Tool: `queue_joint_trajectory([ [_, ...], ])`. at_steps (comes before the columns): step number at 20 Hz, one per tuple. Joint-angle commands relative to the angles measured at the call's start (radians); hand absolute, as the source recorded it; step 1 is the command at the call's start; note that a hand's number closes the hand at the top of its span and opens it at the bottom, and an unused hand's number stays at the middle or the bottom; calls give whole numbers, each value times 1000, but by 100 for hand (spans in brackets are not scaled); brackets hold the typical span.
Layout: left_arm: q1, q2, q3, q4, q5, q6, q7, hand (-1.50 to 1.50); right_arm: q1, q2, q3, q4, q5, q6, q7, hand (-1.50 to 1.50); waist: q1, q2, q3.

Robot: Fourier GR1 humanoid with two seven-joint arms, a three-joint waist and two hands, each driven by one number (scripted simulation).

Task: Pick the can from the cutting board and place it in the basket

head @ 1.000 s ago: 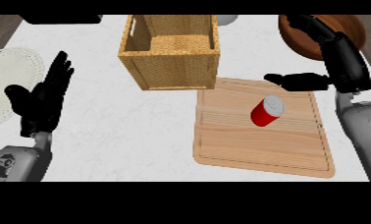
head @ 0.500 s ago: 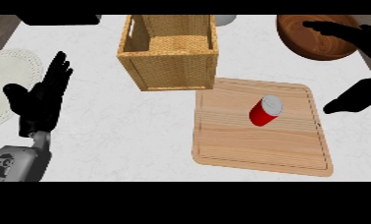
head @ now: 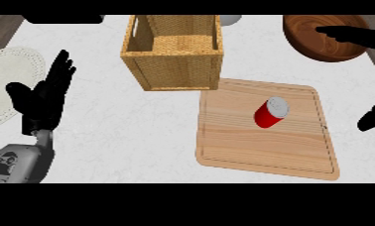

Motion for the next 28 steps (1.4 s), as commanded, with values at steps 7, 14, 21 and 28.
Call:
queue_joint_trajectory([
  [7, 15, -37, 27, -50, -38, -24, 49, 0, 166, 148, -73, 5, 160, -46, -175, -150, 5, 2, 1],
  [14, 3, -71, 51, 2, -88, -42, 21, 0, 289, 228, -67, -18, 305, -83, -321, -150, 0, 2, 1],
  [21, 29, -105, 66, -10, -133, -61, -1, 0, 268, 358, -44, 11, 457, -184, -367, -150, 4, 2, 1],
  [28, 14, -81, 145, -59, -113, -128, 57, 0, 356, 397, -78, -40, 496, -153, -425, -150, 2, 1, 1],
])
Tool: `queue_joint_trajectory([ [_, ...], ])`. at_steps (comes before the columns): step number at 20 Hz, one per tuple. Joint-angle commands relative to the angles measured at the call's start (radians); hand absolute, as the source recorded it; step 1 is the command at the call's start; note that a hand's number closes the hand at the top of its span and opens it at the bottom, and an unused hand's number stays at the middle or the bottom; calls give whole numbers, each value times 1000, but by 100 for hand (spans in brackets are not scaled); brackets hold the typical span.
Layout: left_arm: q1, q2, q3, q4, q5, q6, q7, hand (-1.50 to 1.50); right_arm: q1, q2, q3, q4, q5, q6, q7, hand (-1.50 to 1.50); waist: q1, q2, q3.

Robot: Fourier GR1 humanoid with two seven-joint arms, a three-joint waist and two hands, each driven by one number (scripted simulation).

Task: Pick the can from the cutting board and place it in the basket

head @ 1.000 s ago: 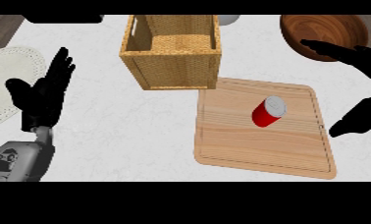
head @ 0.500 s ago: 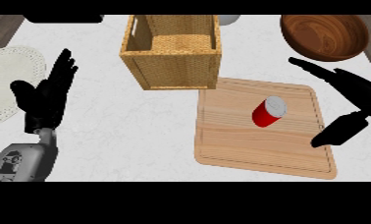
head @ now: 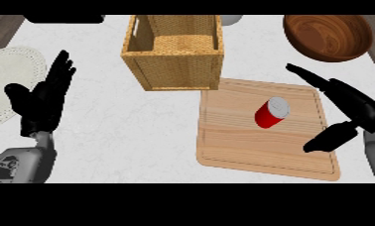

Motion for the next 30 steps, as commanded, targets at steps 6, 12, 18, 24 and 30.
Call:
queue_joint_trajectory([
  [6, -58, -38, 20, -20, -56, -1, 72, 0, 37, 126, 34, -32, 109, -26, 17, -150, 0, 0, 0],
  [12, -39, -38, 75, 35, -48, -63, 12, 0, -11, 92, -57, -15, 100, 60, 23, -150, -1, 0, 0],
  [18, -55, -32, 101, 41, -40, -86, 13, 0, 8, 158, 46, 103, 276, -78, -61, -150, 0, 1, 0],
  [24, 21, -78, 79, -44, -86, -65, 5, 0, -8, 177, 25, 182, 308, -83, -120, -150, 2, 0, 0],
  [30, -49, -105, 75, 1, -119, -39, 32, 0, 0, 211, 38, 127, 350, -69, -61, -150, -1, 0, 0],
])
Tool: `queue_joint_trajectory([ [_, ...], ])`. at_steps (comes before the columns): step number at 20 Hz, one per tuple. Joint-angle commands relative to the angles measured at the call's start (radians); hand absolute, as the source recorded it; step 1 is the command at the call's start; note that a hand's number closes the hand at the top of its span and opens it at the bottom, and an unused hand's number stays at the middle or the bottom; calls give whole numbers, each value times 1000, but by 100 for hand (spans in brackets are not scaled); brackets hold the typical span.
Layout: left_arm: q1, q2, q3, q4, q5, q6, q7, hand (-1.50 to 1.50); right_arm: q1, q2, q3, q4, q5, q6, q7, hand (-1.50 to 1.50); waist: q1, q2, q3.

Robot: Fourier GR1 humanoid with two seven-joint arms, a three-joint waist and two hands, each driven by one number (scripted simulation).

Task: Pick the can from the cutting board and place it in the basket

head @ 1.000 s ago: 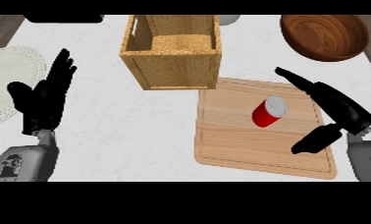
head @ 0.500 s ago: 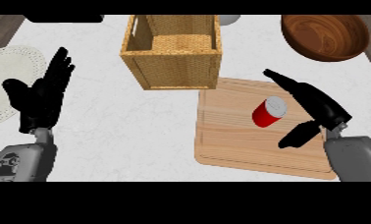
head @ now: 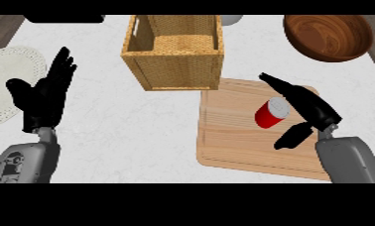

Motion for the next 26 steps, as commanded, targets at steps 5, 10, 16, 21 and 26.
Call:
queue_joint_trajectory([
  [5, -82, 13, 18, 37, -11, -25, 42, 0, 4, 16, 3, 60, 49, -17, -52, -150, -3, 0, 0],
  [10, -21, 30, 65, 75, 22, -67, -40, 0, -8, -8, 26, 143, 71, 12, -136, 150, 1, 1, 0],
  [16, 45, -29, 17, -16, -16, -21, -35, 0, -39, -9, 67, 185, 101, 39, -194, 150, 6, 1, 0],
  [21, -1, -10, 40, 68, -14, -44, -63, 0, -39, 0, 59, 201, 118, 16, -221, 150, 1, 1, 0],
  [26, 5, -33, -5, 6, -29, -35, -22, 0, 76, 286, 392, 87, 202, -138, 15, 150, 37, 2, 0],
])
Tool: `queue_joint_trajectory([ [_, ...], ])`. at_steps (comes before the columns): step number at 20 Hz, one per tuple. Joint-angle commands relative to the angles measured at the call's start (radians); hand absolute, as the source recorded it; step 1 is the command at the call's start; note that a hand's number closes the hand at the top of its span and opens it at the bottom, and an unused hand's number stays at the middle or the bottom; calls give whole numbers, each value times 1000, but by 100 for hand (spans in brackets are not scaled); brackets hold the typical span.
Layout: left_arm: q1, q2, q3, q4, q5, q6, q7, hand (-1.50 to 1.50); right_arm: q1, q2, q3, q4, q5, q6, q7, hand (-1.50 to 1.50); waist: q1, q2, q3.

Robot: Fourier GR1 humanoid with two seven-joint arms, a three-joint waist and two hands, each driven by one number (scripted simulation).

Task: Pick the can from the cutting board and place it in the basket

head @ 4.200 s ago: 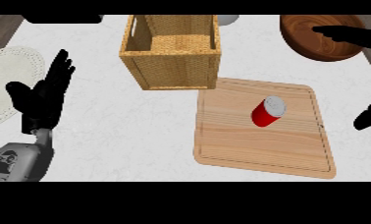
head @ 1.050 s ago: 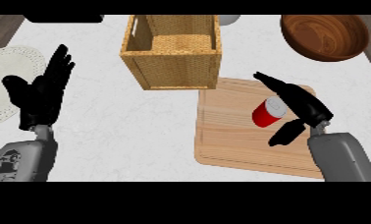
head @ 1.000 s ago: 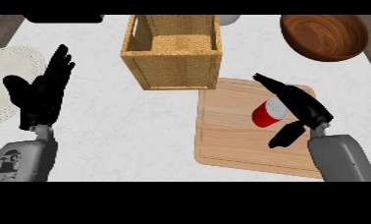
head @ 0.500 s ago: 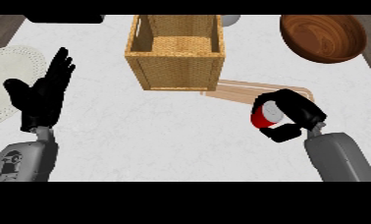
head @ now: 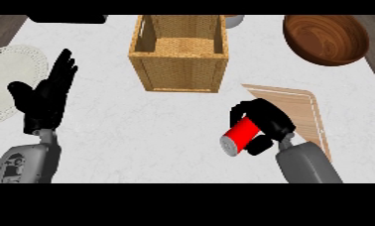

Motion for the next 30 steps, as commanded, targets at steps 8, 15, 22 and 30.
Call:
queue_joint_trajectory([
  [8, -36, -11, -25, 11, -3, -13, 5, 0, 186, 163, 459, -55, -116, -244, 234, 150, 56, 31, 26],
  [15, -26, -10, -22, 14, -2, -11, 17, 0, 255, 166, 696, -249, -337, -586, 250, 150, 39, 21, 25],
  [22, -14, -10, -15, 5, -2, -6, 14, 0, 108, 168, 952, -419, -264, -926, 525, 150, 15, 12, 18],
  [30, -15, -2, -9, 30, -18, 2, -4, 0, -93, 166, 917, -461, -216, -1018, 805, 150, 10, 15, 17],
])
